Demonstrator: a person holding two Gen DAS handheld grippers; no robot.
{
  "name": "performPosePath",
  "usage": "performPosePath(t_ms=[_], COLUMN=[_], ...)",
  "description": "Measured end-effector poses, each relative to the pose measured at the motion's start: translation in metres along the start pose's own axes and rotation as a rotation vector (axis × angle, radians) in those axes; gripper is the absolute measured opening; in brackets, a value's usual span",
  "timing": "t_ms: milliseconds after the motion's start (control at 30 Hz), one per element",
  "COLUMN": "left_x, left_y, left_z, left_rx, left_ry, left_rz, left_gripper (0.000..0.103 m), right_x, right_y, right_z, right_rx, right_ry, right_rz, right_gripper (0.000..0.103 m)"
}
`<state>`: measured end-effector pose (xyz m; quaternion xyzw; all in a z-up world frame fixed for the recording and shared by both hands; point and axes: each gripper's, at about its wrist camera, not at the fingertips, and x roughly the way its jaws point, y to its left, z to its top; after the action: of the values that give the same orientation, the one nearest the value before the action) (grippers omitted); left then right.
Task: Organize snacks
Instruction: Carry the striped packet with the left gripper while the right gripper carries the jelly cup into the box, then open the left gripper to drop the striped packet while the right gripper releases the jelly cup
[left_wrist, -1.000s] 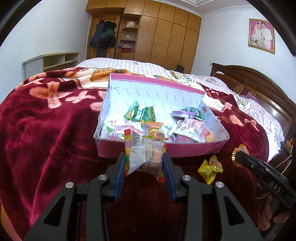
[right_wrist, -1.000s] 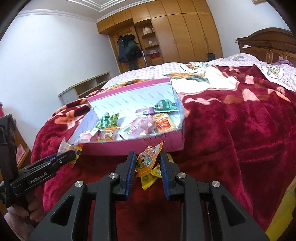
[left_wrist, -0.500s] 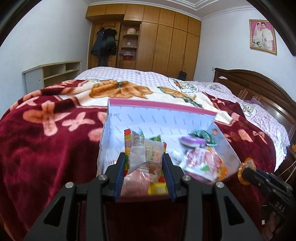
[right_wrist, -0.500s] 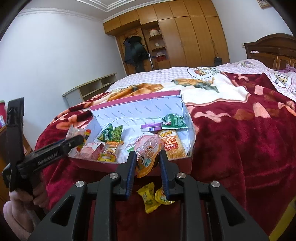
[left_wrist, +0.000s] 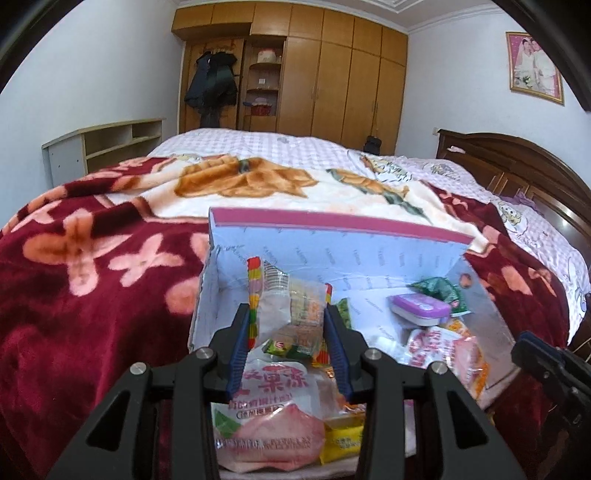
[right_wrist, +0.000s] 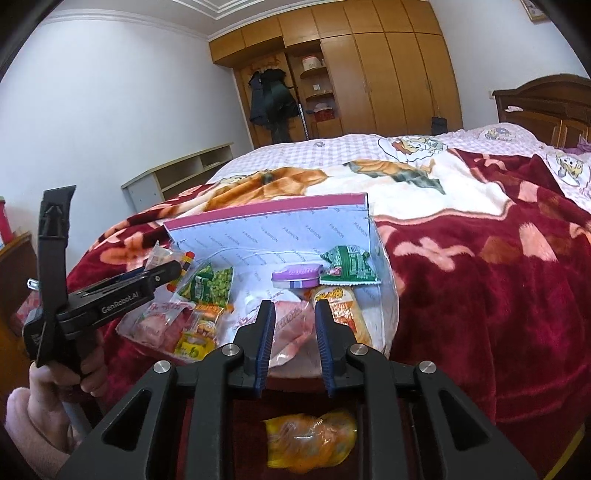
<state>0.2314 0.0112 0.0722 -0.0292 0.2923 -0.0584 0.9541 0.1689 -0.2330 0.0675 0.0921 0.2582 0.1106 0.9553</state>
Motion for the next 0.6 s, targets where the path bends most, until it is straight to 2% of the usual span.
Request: performPosePath(t_ms=[233,433,600], left_x=[0.016,0.018,0.017], left_y=[0.005,0.005,0.005], left_z=[-0.006,-0.008,-0.008], left_rx=[-0.009,-0.006,0.002], left_ry=[0.039,0.052,0.059], left_rz=[0.011,0.022,0.020], left_gripper=[0.043,0.053,0.062], right_x=[0.012,0.022,0.017], right_y=[0.000,-0.007,-0.007], right_z=[0.004,0.008,0.000], right_rx=[-0.010,-0.001,0.005], right_ry=[0.000,0.007,0.032], right_rz=[-0.013,-0.029,0.001], right_gripper=[0.023,0.023,0.023])
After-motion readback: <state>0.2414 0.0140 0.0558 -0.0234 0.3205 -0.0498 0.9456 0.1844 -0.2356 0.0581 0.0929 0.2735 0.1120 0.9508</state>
